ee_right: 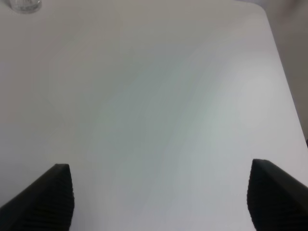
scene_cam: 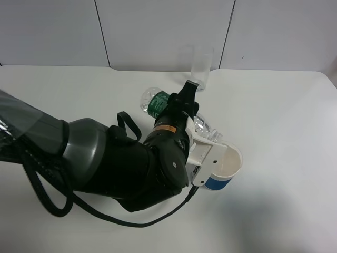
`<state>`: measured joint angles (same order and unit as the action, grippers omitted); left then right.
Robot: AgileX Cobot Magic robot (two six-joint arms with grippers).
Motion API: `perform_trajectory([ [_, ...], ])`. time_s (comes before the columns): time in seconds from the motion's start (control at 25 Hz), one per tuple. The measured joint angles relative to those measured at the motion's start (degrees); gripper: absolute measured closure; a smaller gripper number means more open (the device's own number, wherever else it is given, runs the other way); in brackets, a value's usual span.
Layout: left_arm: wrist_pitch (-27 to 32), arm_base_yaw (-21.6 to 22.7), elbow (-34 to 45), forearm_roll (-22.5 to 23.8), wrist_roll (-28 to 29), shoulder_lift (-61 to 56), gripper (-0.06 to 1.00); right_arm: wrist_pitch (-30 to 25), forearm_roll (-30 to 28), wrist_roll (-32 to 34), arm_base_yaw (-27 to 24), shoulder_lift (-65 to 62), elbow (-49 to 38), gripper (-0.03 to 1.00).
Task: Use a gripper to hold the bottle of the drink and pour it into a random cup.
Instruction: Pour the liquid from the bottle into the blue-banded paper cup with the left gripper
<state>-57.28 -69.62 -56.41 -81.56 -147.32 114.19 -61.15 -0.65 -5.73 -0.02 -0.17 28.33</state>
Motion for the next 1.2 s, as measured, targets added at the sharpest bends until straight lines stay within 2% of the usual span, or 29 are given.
perform_trajectory([
  [1.2, -1.3, 0.0, 0.0, 0.1, -2.8, 0.0, 0.40, 0.0, 0.0, 0.0, 0.0, 0.0, 0.0, 0.23],
])
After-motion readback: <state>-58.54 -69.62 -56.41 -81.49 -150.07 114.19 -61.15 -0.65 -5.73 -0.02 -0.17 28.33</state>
